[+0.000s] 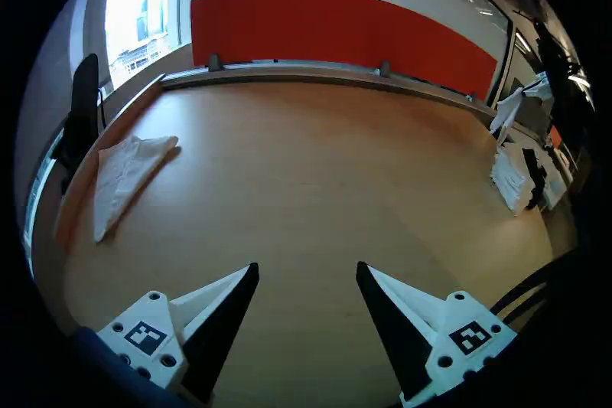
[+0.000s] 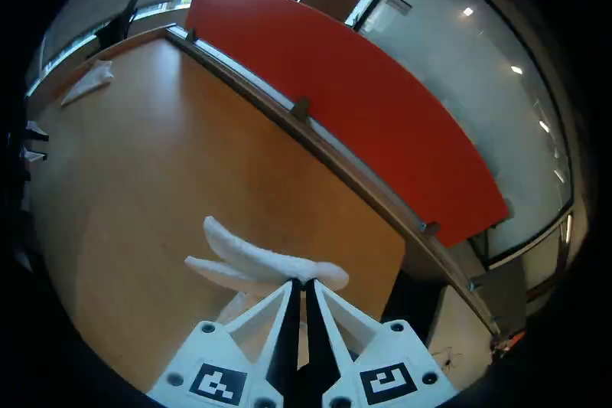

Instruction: Fold towel

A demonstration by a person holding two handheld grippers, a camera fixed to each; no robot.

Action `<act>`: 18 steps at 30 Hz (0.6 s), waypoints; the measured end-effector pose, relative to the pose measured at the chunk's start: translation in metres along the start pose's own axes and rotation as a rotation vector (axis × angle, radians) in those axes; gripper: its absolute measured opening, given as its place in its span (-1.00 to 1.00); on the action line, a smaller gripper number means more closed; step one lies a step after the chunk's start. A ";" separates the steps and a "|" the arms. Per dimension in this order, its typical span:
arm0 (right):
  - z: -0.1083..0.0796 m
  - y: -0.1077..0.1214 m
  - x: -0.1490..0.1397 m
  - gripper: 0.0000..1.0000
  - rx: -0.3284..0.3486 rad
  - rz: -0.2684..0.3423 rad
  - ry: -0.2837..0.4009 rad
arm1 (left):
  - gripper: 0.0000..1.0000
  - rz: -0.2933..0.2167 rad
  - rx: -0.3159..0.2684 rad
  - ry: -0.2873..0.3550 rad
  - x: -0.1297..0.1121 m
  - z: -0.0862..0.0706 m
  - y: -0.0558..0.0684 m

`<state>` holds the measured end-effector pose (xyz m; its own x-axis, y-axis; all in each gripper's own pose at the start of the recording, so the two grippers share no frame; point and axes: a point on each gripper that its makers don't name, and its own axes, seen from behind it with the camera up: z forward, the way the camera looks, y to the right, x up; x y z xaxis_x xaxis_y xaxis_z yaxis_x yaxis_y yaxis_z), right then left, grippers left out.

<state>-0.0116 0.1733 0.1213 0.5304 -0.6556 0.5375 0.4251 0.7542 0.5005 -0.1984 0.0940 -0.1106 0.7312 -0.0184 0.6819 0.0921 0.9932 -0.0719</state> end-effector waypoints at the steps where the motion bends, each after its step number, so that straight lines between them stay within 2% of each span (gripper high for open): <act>1: -0.001 0.000 -0.002 -0.91 -0.002 0.002 -0.001 | 0.89 0.001 -0.001 0.001 0.000 0.000 0.000; 9: -0.015 0.000 -0.032 -0.91 -0.011 0.042 -0.016 | 0.89 0.010 -0.013 0.002 0.002 0.001 0.005; 18: -0.030 -0.007 -0.087 -0.91 -0.016 0.105 -0.058 | 0.89 0.025 -0.027 0.001 0.001 -0.001 0.013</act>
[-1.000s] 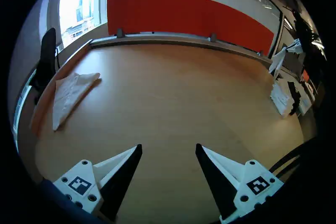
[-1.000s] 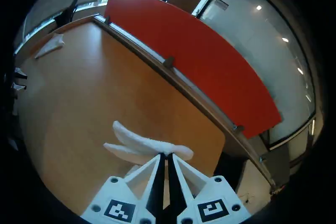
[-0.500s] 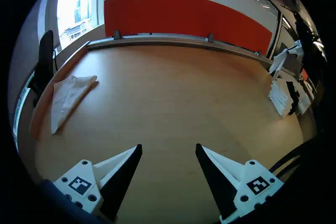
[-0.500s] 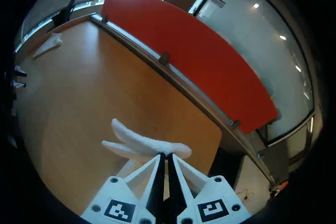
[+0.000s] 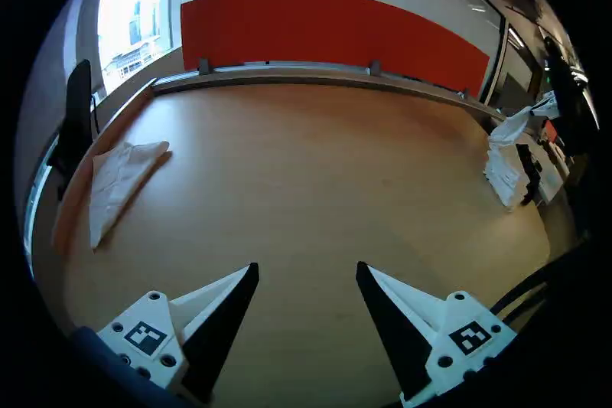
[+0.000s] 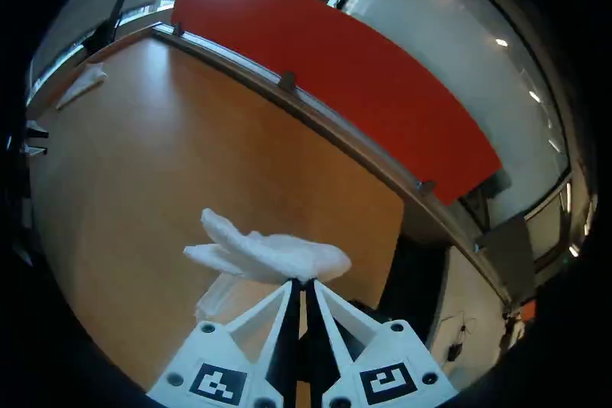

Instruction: Fold towel

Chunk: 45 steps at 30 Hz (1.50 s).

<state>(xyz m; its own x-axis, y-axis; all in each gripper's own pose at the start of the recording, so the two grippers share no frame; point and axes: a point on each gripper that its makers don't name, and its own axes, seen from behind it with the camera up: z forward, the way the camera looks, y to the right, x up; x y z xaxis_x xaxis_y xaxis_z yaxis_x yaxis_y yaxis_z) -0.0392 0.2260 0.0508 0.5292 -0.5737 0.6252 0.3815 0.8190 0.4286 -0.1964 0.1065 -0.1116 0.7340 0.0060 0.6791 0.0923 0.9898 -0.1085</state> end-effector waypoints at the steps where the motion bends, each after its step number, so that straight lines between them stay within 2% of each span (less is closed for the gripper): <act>1: -0.001 -0.001 -0.007 -0.91 0.000 0.008 -0.006 | 0.89 0.001 -0.001 0.000 0.000 0.000 0.001; 11: 0.001 -0.009 -0.071 -0.91 0.000 0.090 -0.075 | 0.89 0.007 -0.007 -0.007 -0.007 -0.002 0.003; 18: 0.008 -0.011 -0.098 -0.91 0.000 0.138 -0.117 | 0.89 0.010 -0.004 -0.010 -0.009 -0.005 0.002; 33: 0.020 -0.005 -0.127 -0.91 -0.022 0.179 -0.183 | 0.89 0.005 0.007 -0.017 -0.014 -0.008 -0.002; 45: 0.028 -0.010 -0.135 -0.91 -0.028 0.208 -0.196 | 0.89 0.001 0.009 -0.024 -0.016 -0.006 -0.004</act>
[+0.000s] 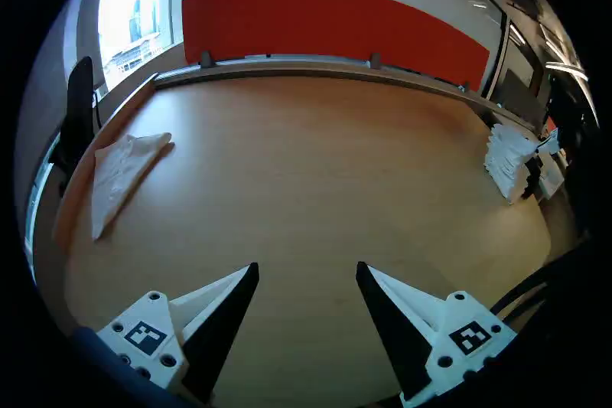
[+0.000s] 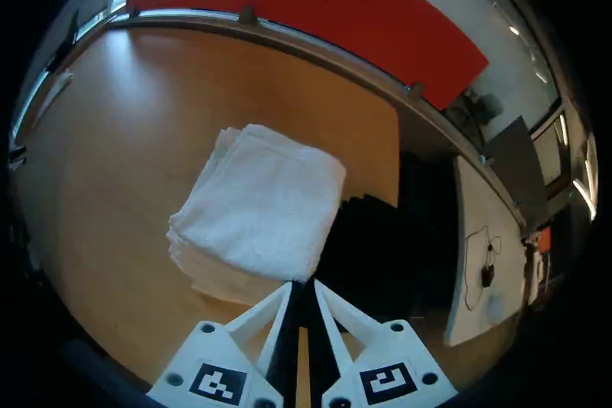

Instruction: Fold towel

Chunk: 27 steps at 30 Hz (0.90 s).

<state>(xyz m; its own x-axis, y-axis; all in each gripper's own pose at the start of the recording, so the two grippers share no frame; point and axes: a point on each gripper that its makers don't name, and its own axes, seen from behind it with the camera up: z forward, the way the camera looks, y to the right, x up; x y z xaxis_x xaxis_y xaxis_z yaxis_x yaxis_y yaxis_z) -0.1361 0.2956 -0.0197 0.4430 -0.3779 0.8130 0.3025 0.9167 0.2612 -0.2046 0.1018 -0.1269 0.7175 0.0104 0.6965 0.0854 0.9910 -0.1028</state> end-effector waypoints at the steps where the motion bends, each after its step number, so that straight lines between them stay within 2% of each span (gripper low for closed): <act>1: 0.001 0.000 -0.001 -0.90 0.000 0.004 0.000 | 0.89 0.000 0.000 0.000 0.000 0.000 0.000; 19: 0.008 0.001 -0.010 -0.86 -0.017 0.040 -0.013 | 0.89 0.006 -0.006 -0.008 0.000 0.003 0.001; 23: 0.009 0.000 -0.012 -0.71 -0.024 0.037 -0.019 | 0.89 0.006 -0.008 -0.008 0.001 0.003 0.002; 27: 0.011 0.001 -0.014 -0.45 -0.034 0.042 -0.026 | 0.89 0.004 -0.010 -0.009 0.001 0.004 0.003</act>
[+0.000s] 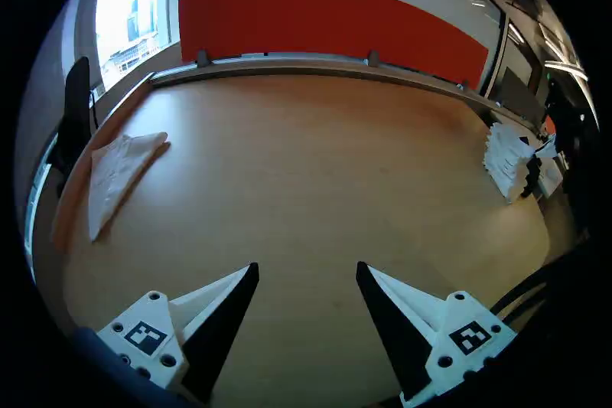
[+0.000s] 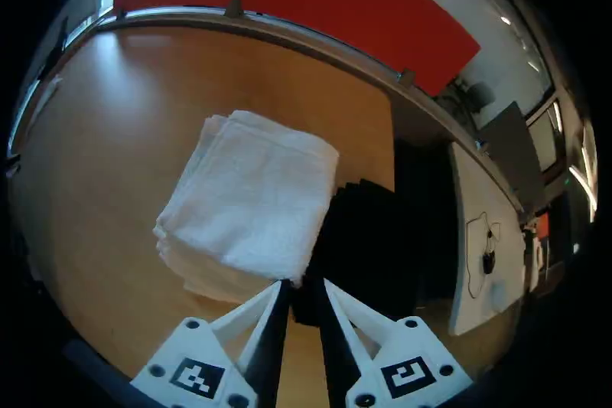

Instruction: Fold towel

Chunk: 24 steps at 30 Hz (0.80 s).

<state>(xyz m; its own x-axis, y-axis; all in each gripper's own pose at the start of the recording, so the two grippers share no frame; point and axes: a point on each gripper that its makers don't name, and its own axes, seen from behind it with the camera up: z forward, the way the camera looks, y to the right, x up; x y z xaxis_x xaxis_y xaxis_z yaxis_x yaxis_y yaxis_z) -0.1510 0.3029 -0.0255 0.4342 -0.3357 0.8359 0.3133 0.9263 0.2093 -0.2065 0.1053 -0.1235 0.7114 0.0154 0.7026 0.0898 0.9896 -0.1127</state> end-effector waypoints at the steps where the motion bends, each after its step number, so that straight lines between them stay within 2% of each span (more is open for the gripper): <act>1: 0.000 0.000 -0.001 -0.38 -0.003 0.002 -0.002 | 0.89 0.000 0.000 0.000 0.000 0.000 0.000; 2: 0.001 0.001 -0.001 -0.32 -0.005 0.003 -0.004 | 0.89 0.001 0.000 0.000 0.000 0.000 0.000; 12: 0.000 0.005 -0.011 -0.27 -0.024 0.019 -0.022 | 0.89 -0.001 -0.001 0.000 0.001 0.002 -0.001; 17: -0.002 0.012 -0.014 -0.15 -0.045 0.033 -0.027 | 0.89 0.002 -0.005 0.001 0.002 0.002 -0.001; 18: -0.003 0.012 -0.015 -0.10 -0.048 0.037 -0.026 | 0.89 0.003 -0.005 0.002 0.002 0.002 -0.001; 24: -0.006 0.009 -0.009 0.58 -0.047 0.054 -0.001 | 0.89 0.006 -0.010 0.005 0.004 0.002 0.001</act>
<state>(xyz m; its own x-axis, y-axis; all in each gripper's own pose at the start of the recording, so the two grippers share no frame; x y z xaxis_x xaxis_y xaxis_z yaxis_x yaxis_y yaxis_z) -0.1471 0.3131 -0.0344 0.4510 -0.2853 0.8457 0.3289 0.9340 0.1397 -0.2049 0.1065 -0.1191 0.7157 0.0210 0.6981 0.0922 0.9880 -0.1242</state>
